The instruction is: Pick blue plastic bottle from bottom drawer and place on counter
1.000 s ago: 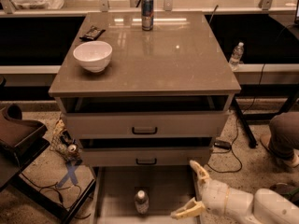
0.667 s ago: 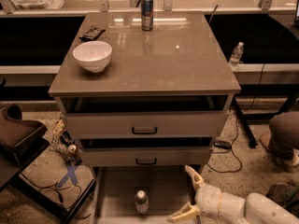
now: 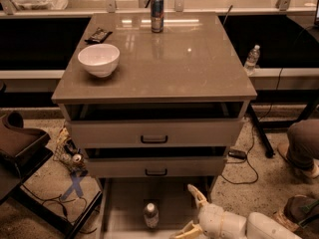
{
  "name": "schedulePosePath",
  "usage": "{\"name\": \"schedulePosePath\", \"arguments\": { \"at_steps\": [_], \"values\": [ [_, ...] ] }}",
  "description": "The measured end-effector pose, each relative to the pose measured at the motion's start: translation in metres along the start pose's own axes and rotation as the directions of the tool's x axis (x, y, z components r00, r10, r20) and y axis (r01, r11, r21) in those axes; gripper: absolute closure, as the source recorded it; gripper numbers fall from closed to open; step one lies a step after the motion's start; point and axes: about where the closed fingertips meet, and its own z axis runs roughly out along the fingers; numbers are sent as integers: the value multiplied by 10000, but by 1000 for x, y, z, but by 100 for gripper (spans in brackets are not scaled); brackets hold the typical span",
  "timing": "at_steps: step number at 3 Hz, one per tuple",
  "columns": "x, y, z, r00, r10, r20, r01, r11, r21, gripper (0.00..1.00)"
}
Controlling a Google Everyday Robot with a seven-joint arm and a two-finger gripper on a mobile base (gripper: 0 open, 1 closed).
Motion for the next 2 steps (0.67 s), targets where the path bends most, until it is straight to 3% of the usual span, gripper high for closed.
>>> {"name": "schedulePosePath", "arguments": {
  "at_steps": [2],
  "values": [
    [75,-25,29,9994,346,-25,-347,9959,-840,0]
  ]
}}
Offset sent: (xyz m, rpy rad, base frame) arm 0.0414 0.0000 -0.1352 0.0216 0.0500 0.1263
